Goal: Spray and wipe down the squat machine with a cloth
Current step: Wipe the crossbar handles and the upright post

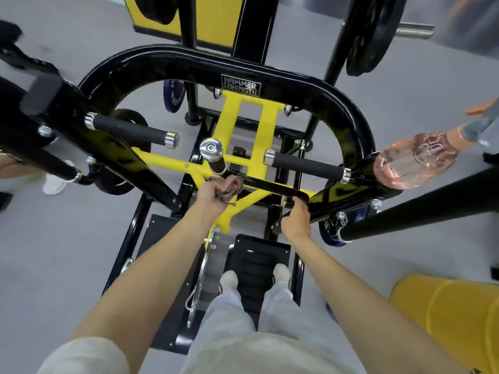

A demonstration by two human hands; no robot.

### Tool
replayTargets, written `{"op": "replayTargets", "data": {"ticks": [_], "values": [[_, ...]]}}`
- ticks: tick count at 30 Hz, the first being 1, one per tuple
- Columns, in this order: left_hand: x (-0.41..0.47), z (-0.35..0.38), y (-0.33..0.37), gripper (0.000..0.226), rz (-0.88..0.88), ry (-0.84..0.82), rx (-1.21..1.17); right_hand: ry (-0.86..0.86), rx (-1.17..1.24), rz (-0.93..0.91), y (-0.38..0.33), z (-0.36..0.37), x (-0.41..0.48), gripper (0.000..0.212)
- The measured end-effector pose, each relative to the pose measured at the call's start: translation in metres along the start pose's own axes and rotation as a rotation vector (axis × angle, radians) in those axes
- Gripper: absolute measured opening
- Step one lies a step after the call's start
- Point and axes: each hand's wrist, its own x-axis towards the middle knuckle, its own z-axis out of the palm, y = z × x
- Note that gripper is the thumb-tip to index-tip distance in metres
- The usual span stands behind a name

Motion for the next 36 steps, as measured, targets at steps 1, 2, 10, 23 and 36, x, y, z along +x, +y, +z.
{"op": "replayTargets", "data": {"ticks": [1, 2, 10, 23, 36], "values": [[-0.002, -0.004, 0.008, 0.033, 0.013, -0.023, -0.004, -0.008, -0.007, -0.004, -0.002, 0.004, -0.003, 0.066], [-0.004, -0.006, 0.013, 0.033, 0.021, -0.044, 0.000, -0.016, -0.010, -0.010, -0.004, 0.007, -0.005, 0.066], [-0.019, -0.016, 0.013, 0.038, 0.051, -0.006, 0.026, -0.040, -0.052, -0.056, -0.024, 0.021, -0.016, 0.066], [-0.018, 0.046, -0.061, 0.018, 0.660, -0.271, 1.438, 0.045, 0.104, 0.115, 0.023, 0.003, -0.003, 0.058], [0.023, 0.089, -0.146, 0.077, 1.142, -0.569, 2.686, 0.097, 0.436, 0.275, 0.087, -0.026, -0.007, 0.034]]}}
